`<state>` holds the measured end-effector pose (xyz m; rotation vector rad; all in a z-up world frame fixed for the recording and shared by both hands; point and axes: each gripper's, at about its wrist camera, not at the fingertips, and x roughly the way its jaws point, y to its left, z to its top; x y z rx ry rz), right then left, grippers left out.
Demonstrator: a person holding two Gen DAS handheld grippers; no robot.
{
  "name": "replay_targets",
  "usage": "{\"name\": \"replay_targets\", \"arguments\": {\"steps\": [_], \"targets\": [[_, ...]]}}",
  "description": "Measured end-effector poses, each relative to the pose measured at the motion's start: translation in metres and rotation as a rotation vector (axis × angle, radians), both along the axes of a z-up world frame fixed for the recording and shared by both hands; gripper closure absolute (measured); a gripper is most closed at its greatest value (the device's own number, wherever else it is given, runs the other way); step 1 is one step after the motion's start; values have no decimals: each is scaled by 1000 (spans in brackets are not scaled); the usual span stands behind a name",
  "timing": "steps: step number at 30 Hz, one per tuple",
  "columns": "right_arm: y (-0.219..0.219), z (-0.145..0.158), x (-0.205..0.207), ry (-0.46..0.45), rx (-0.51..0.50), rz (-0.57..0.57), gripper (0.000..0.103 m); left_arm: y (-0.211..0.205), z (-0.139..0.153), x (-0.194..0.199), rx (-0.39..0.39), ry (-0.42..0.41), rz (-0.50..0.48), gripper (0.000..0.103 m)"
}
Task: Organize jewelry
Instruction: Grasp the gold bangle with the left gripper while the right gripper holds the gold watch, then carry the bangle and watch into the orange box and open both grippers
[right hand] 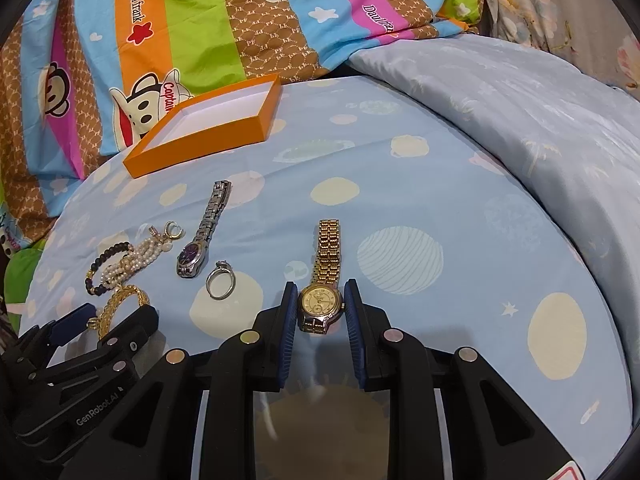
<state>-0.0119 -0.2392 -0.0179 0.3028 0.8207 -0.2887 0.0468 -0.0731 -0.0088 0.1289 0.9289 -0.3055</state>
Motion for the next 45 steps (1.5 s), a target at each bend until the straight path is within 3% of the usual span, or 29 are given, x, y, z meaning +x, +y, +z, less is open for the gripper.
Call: {"name": "replay_targets", "arguments": {"steps": [5,17,25,31,36,45], "targets": [[1,0,0,0,-6,4,80,-4,3,-6,-8,-15,-41,42],[9,19,-2,-43,-29,24,81,19,26,-11,-88,-30,-32,42],[11,50,16,-86,-24,62,81,41,57,18,-117,-83,-6,42],[7,83,67,-139,-25,112,81,39,84,64,-106,-155,-15,42],[1,109,135,-190,-34,170,81,25,98,124,-95,-210,-3,42],[-14,115,267,-209,-2,244,81,-15,96,240,-92,-226,-9,42]]}}
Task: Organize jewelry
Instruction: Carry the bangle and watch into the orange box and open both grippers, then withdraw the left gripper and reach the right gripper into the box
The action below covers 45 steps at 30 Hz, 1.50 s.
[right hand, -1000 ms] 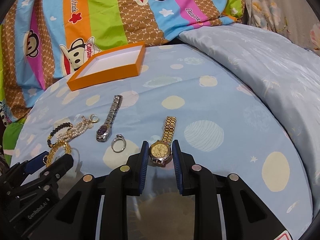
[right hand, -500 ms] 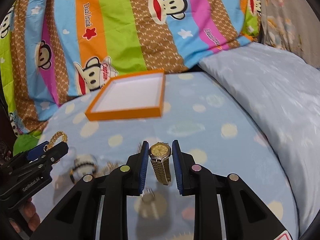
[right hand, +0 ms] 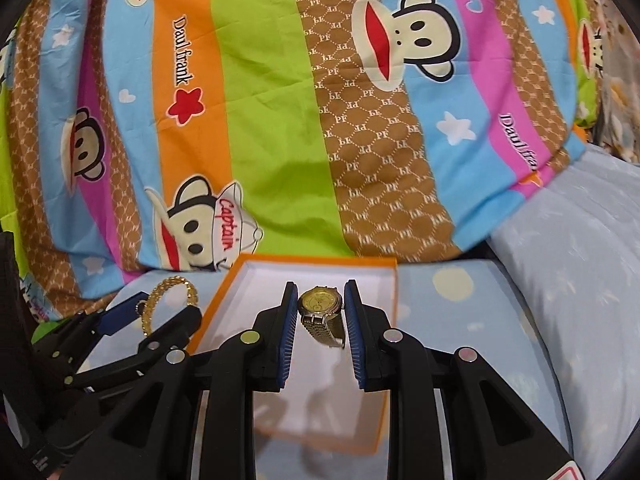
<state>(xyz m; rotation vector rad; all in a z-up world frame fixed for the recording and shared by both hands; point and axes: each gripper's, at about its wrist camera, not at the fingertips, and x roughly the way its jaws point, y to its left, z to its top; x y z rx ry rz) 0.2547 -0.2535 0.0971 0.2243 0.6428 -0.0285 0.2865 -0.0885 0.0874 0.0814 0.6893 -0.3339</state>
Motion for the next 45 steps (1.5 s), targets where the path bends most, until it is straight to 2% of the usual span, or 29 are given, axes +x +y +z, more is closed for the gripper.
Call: {"name": "replay_targets", "arguments": {"steps": [7,14,18,24,29,38,45], "targets": [[-13,-39,61,55,28,24,81,-22,-28,63,8,53,4,43],[-19,-78,76,162,39,30,80,-38,-56,86,24,104,-9,44],[-14,-94,66,215,33,66,80,-35,-68,78,37,136,-31,43],[-9,-100,53,218,22,73,78,-22,-71,65,28,138,-12,35],[-6,-101,38,214,22,81,78,-7,-66,49,43,110,6,35],[-5,-104,3,203,48,80,78,21,-84,25,62,186,42,35],[6,-105,-23,199,-10,86,79,28,-93,7,60,215,49,35]]}}
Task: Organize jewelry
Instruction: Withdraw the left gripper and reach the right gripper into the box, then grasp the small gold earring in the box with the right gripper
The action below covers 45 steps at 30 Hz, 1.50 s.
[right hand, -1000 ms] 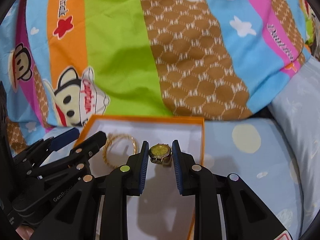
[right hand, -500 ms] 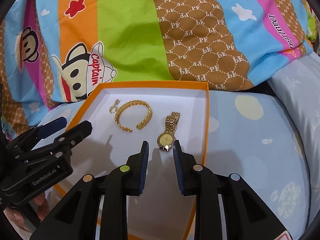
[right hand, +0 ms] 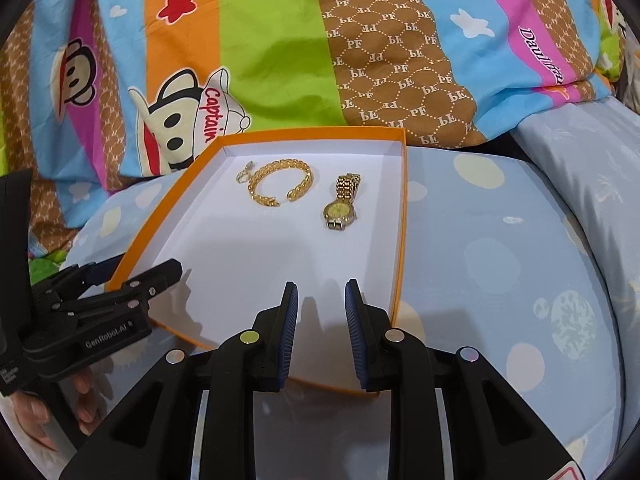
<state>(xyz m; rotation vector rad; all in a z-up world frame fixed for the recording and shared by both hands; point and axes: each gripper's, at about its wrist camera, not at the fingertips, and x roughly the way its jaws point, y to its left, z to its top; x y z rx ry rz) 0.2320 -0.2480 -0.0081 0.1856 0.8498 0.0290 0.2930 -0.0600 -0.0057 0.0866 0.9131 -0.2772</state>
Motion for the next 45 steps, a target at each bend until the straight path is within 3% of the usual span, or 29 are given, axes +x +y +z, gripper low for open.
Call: {"name": "replay_targets", "arguments": {"steps": [4,19,23,29,37,45], "targets": [[4,-1,-14,-4,-39,0,80,4,-2,-6,-19,20,6,35],[8,2,-64,29,-27,-15,81,15,1,-54,-27,28,-27,35],[21,20,-47,-5,-9,19,80,33,24,-61,-105,-24,18,32],[70,41,14,-41,-46,118,81,64,41,-69,-110,-86,92,27],[101,18,85,65,-99,163,84,98,20,-70,-92,-42,137,27],[104,-1,108,143,-122,172,100,104,17,-70,-120,-41,140,27]]}}
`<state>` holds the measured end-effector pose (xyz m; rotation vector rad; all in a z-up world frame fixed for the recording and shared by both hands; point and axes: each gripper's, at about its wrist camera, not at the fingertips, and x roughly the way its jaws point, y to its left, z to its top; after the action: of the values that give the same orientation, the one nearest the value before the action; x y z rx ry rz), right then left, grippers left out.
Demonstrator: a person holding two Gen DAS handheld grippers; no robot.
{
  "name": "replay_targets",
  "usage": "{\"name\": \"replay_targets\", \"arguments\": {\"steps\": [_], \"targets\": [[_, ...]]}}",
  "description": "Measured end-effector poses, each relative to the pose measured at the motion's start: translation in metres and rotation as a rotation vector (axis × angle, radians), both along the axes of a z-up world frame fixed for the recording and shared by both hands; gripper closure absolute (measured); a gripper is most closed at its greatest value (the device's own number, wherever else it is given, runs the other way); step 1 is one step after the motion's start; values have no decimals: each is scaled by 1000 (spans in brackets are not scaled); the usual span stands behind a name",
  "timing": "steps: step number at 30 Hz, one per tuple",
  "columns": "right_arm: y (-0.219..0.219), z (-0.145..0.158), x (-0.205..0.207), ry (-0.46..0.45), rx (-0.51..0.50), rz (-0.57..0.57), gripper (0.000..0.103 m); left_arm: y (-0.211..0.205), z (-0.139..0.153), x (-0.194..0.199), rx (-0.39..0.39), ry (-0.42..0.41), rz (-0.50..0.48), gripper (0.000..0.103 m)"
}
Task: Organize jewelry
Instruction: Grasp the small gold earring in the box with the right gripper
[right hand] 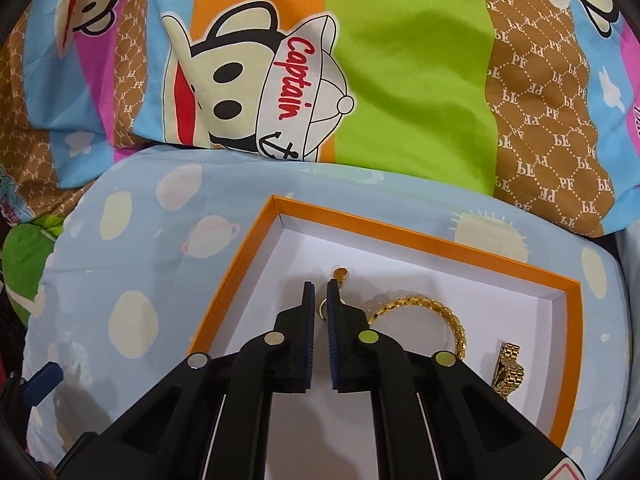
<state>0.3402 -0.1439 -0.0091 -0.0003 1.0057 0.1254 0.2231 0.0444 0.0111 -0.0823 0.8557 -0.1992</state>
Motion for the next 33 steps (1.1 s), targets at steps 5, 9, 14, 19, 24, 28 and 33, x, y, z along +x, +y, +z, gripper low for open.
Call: {"name": "replay_targets", "arguments": {"steps": [5,9,14,19,24,28,33], "targets": [[1,4,-4,-24,10,3,103,-2,-2,-2,4,1,-7,27],[-6,29,-30,-94,85,-8,103,-2,-2,-5,7,3,-6,27],[-13,67,-100,-193,122,8,103,-2,0,-21,17,-3,-7,27],[-21,77,-187,-201,142,10,103,-1,0,-49,25,0,-15,27],[-27,61,-226,-160,139,-22,103,1,-5,-72,20,24,-16,27],[-22,64,-200,-166,124,-11,92,2,-8,-84,33,18,-4,27],[-10,60,-117,-134,107,-11,78,10,-10,-89,50,11,16,27]]}}
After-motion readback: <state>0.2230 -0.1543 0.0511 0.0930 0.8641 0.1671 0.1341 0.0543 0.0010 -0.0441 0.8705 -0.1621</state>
